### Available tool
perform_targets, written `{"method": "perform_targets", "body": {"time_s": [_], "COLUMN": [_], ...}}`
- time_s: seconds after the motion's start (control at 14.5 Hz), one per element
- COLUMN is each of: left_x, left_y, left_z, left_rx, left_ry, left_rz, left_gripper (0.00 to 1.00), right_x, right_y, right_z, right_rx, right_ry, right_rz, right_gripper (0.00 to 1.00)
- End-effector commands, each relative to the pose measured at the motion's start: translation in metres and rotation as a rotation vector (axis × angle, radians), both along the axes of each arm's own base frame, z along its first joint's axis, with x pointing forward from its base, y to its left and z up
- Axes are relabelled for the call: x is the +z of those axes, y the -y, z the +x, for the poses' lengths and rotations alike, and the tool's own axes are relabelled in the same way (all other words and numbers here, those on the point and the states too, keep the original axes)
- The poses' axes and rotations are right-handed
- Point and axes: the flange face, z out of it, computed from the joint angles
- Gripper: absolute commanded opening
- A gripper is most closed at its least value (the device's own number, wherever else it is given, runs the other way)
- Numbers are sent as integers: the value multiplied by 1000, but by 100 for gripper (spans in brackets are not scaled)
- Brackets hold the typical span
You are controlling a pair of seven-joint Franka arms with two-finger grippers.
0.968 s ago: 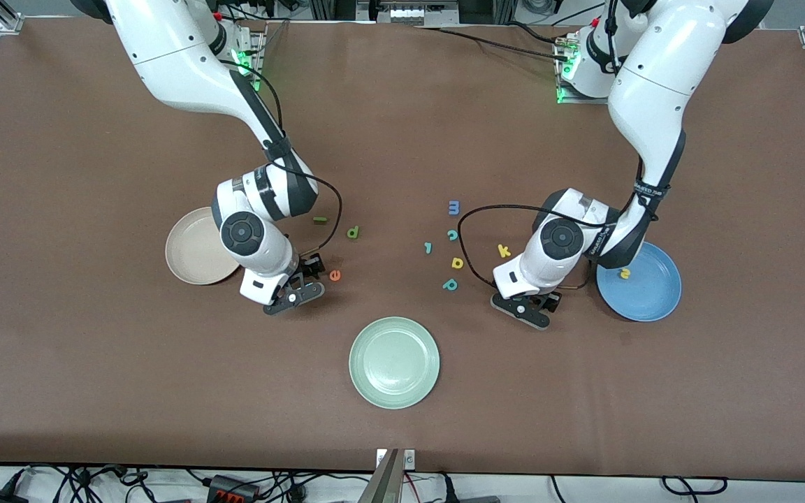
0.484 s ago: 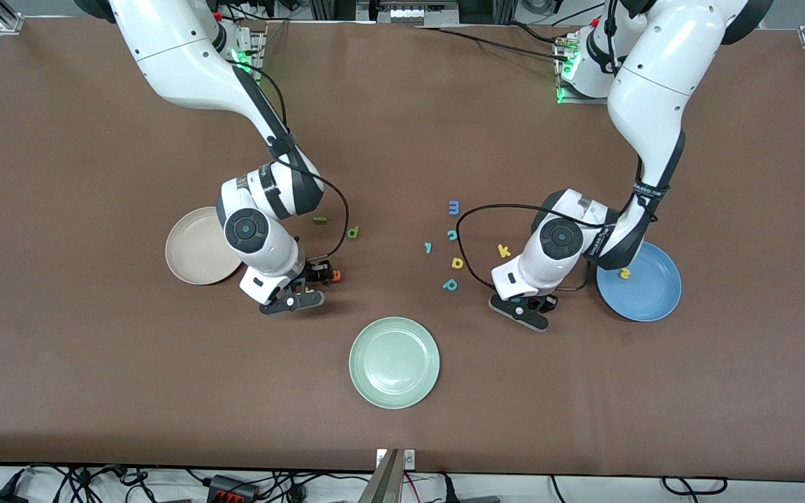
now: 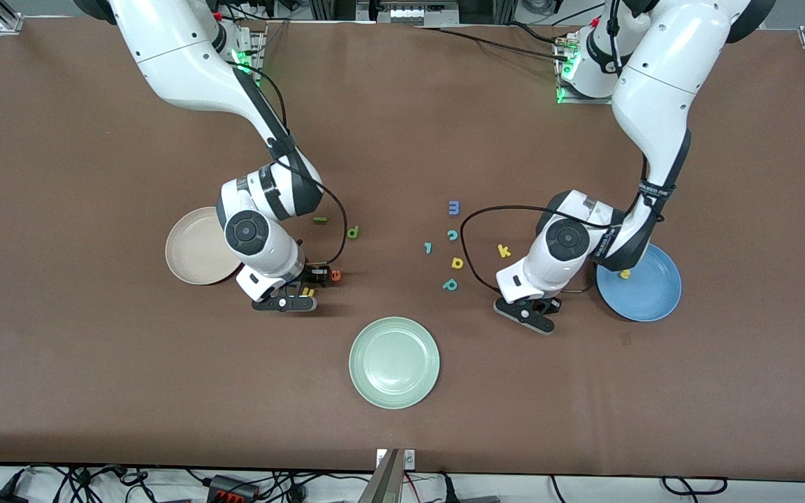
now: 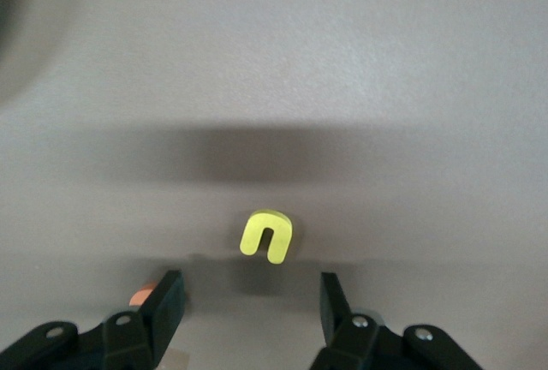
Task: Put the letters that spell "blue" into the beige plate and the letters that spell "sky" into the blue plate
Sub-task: 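Drop the cyan y into the blue plate with the left gripper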
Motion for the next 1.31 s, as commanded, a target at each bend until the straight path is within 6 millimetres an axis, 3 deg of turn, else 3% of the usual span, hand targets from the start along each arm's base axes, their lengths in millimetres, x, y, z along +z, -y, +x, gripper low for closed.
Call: {"method": "perform_targets", "body": {"time_s": [0.0, 0.14, 0.21, 0.35, 0.48, 0.62, 0.76, 0.97, 1.04, 1.11, 1.18, 1.24], "left_x": [45, 78, 91, 103, 96, 79, 67, 64, 59, 59, 60, 62], "left_y": [-28, -50, -68, -120, -162, -174, -214, -237, -237, -234, -235, -236], "left_z": [10, 11, 11, 9, 0, -16, -19, -24, -25, -25, -24, -22], "left_rx": [29, 54, 62, 92, 134, 122, 183, 216, 213, 208, 210, 208], "left_ry": [-12, -50, -81, -161, -231, -282, -304, -326, -336, -337, -334, -331], "left_rz": [41, 85, 110, 152, 170, 177, 158, 105, 98, 98, 99, 98], "left_gripper": [21, 21, 21, 21, 22, 22, 23, 26, 36, 56, 83, 98], "right_x": [-10, -10, -11, -12, -6, -9, -13, -17, -17, -16, -15, -16], "right_y": [0, 3, 6, 10, 8, 7, 6, 4, 3, 1, 2, 1], "right_z": [1, 3, 4, 6, 12, 11, 14, 14, 17, 18, 19, 19], "right_rx": [-31, -33, -34, -34, -33, -31, -33, -31, -33, -33, -33, -31], "right_ry": [-17, -17, -18, -19, -4, -7, -6, -9, -4, -1, 0, 0], "right_rz": [-1, -2, -2, -4, 2, 1, 2, 1, 4, 6, 6, 6], "right_gripper": [70, 68, 63, 57, 55, 54, 54, 54, 54, 54, 53, 48]}}
